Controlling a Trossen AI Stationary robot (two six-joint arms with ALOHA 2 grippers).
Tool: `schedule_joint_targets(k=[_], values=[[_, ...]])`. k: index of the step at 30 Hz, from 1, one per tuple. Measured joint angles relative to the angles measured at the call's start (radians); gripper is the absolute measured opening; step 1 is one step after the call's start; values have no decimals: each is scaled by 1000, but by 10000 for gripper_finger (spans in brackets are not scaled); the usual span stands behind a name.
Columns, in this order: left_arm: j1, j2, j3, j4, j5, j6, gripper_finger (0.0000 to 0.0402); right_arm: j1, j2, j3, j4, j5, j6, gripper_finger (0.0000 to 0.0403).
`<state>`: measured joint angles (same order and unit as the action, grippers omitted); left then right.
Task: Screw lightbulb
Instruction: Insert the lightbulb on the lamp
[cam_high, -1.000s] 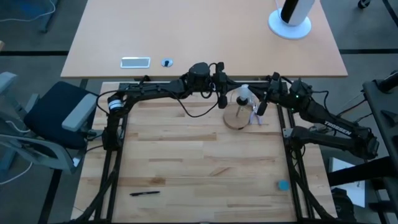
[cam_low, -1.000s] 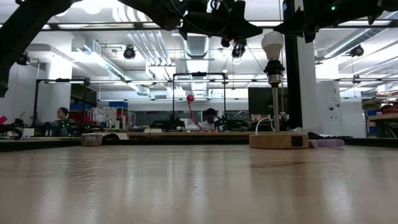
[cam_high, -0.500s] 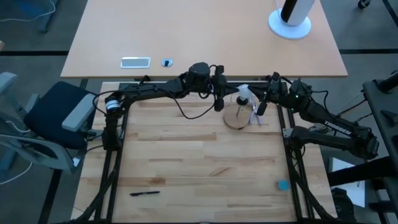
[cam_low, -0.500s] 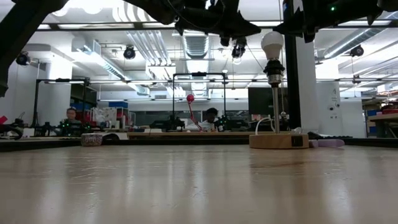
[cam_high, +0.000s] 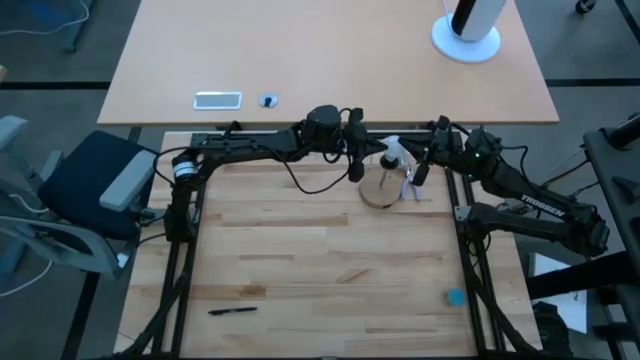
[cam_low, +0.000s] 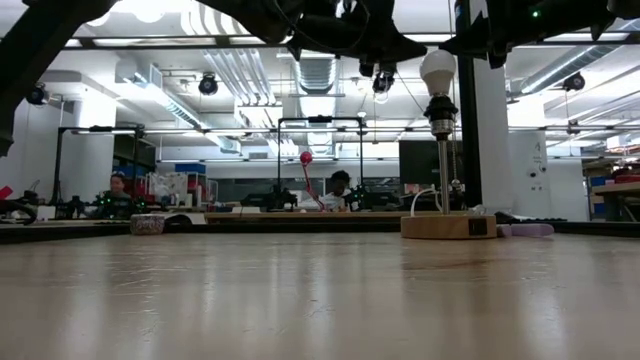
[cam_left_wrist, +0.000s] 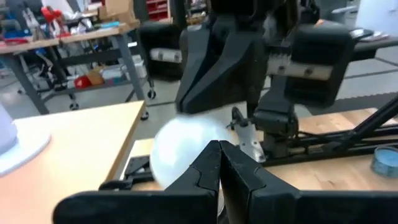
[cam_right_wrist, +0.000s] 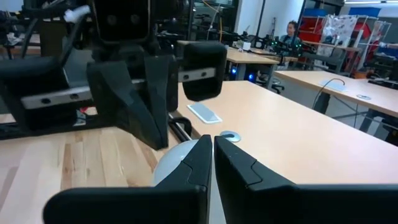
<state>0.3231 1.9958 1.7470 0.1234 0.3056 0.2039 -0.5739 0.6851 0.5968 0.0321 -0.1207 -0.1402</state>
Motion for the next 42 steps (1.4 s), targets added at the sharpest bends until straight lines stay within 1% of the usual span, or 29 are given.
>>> schedule_joint_targets(k=[6,15,20,22,24,26,32,42], values=[[1,1,0,-12,-10,7,0,0,-44,-2,-14,18,7,13],[1,1,0,-19,-12,8,0,0,-101,-2,-72,76,23,13],[1,1,0,-20,-12,8,0,0,-99,-2,-140,179,15,13],[1,1,0,-21,-12,8,0,0,-93,-2,-172,200,16,13],[1,1,0,-19,-12,8,0,0,-87,-2,-182,199,24,13],[1,1,0,-21,-12,8,0,0,-80,-2,-180,176,26,13],[1,1,0,-39,-45,8,0,13,-66,-2,-171,149,20,13],[1,4,0,-42,-71,19,0,40,-70,-2,-180,150,34,13]])
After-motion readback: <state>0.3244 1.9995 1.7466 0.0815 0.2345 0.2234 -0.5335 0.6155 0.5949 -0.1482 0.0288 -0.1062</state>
